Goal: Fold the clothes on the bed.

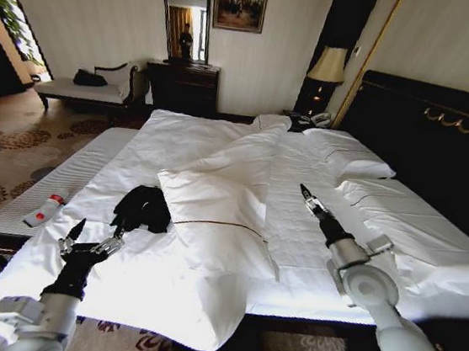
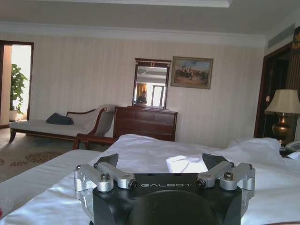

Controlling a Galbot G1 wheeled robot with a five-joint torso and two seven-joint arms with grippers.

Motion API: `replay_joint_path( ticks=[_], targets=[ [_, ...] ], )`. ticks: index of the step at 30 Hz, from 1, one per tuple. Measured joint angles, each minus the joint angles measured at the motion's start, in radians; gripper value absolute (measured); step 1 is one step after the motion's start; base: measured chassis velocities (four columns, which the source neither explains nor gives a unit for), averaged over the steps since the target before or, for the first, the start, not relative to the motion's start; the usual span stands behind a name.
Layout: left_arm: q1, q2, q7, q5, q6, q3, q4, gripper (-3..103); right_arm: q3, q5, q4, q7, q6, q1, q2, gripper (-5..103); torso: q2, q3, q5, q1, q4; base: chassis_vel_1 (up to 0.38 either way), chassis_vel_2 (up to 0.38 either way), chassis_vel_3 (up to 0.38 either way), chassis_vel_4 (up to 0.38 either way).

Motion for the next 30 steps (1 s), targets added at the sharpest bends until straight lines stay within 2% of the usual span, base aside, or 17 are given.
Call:
replay_joint_path(
  ticks=[8,9,17,23,30],
  targets=[
    [0.019,0.018,-0.013,-0.037,-0.005,-0.063,0.001,100,-0.111,0.062,-0.130,-0.019,-0.085,0.133,0.052,100,0.000,0.000,-0.0004,0.000,0.0000,0.000,0.000,0.000,0.000],
    [0.019,0.025,-0.016,-0.053,-0.005,-0.082,0.001,100,-0.139,0.095,-0.153,-0.010,-0.106,0.166,0.061,100,0.000,0.000,-0.0004,0.000,0.0001,0.000,0.000,0.000,0.000],
    [-0.007,0.043,-0.031,-0.107,0.001,-0.157,0.002,100,-0.234,0.181,-0.208,0.028,-0.143,0.264,0.085,100,0.000,0.000,-0.0006,0.000,-0.0001,0.000,0.000,0.000,0.000],
    [0.002,0.037,-0.032,-0.130,0.000,-0.179,0.003,100,-0.303,0.174,-0.257,0.038,-0.165,0.331,0.109,100,0.000,0.000,-0.0005,0.000,0.0000,0.000,0.000,0.000,0.000],
    [0.011,0.035,-0.034,-0.147,0.006,-0.209,0.003,100,-0.388,0.119,-0.376,0.052,-0.170,0.460,0.154,100,0.000,0.000,-0.0005,0.000,0.0003,0.000,0.000,0.000,0.000]
  ],
)
